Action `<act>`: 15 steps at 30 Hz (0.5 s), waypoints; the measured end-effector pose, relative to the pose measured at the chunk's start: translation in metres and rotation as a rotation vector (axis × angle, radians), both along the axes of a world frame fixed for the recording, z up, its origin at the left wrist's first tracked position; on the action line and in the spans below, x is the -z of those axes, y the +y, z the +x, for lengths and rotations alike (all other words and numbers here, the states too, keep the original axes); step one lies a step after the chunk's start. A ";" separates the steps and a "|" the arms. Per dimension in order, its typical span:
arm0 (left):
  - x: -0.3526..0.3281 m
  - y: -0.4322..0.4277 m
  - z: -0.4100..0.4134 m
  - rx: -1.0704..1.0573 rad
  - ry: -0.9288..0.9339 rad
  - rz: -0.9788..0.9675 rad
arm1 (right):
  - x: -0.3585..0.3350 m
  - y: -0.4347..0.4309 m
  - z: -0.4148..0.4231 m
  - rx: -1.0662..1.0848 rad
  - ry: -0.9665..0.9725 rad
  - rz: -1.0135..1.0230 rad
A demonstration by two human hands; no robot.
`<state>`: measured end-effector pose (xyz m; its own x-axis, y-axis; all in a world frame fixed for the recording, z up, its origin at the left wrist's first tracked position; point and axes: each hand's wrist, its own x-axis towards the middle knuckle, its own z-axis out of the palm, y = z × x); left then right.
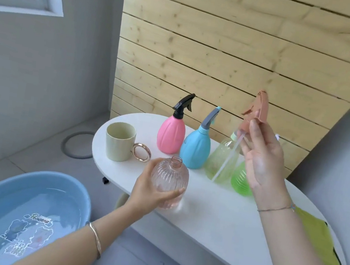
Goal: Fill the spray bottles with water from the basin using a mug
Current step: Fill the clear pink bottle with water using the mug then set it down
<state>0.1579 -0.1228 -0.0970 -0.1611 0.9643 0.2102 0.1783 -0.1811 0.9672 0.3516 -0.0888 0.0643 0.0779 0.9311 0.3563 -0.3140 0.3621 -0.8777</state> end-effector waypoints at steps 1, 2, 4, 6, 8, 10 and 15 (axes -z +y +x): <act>0.001 0.000 0.003 0.002 0.001 -0.002 | -0.010 0.000 -0.002 -0.026 0.055 0.019; 0.003 0.001 0.006 0.001 -0.001 -0.007 | -0.018 -0.001 -0.004 -0.046 0.089 0.039; 0.004 0.001 0.010 0.002 -0.004 -0.009 | -0.029 -0.001 -0.010 -0.086 0.137 0.076; 0.004 0.002 0.015 0.005 0.015 0.003 | -0.034 0.000 -0.017 -0.102 0.160 0.109; 0.003 0.002 0.017 0.008 0.034 0.014 | -0.032 0.001 -0.028 -0.111 0.158 0.131; 0.003 0.001 0.018 0.009 0.042 0.015 | -0.024 0.004 -0.038 -0.109 0.135 0.156; 0.006 0.002 0.019 0.002 0.055 0.010 | -0.009 0.007 -0.055 -0.055 0.021 0.190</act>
